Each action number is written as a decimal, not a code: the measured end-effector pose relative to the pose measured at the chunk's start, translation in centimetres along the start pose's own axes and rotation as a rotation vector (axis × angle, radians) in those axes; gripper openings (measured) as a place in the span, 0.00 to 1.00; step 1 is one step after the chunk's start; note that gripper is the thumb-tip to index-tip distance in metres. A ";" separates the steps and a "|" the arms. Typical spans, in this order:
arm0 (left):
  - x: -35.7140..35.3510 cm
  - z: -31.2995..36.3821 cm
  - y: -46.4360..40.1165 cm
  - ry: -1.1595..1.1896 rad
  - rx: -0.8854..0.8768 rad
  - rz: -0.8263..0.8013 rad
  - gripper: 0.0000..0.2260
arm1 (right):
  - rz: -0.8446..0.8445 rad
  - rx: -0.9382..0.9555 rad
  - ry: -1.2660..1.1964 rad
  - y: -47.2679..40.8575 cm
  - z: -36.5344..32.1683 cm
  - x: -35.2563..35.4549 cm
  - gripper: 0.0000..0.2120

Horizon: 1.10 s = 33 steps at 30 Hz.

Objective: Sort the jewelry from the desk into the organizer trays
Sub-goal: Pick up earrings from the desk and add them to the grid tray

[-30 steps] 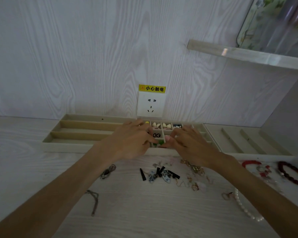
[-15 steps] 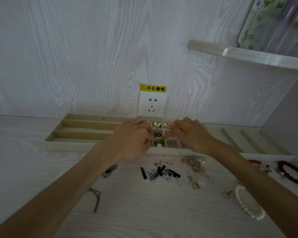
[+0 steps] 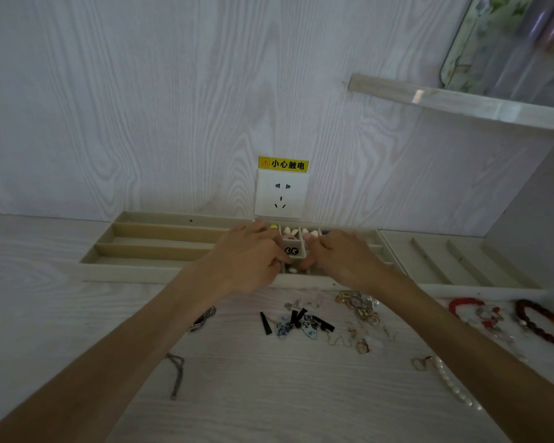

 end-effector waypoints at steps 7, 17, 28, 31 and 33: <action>-0.3 0.1 0.0 0.014 0.005 -0.015 0.19 | 0.003 0.010 0.067 0.3 -0.4 -0.3 0.24; 0.3 -0.7 0.1 0.150 0.018 0.028 0.18 | 0.050 -0.066 -0.007 0.7 0.0 2.7 0.25; -0.3 0.3 0.1 0.129 -0.060 -0.004 0.16 | 0.044 -0.005 -0.081 0.7 -0.3 1.5 0.29; 0.2 -0.7 0.0 0.202 0.003 0.038 0.15 | 0.081 -0.031 -0.056 0.6 -0.1 2.4 0.30; 0.4 -1.1 0.0 0.192 0.025 0.050 0.15 | 0.069 -0.034 -0.020 0.6 -0.1 2.2 0.30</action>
Point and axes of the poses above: each hand's wrist, its own y-axis away from the middle knuckle, its own x-axis out of the back of the hand, z = x × y, the point moved 9 cm from there along -y, towards the middle knuckle, and after that the axes turned 11 degrees about -y, right-handed, at the moved point
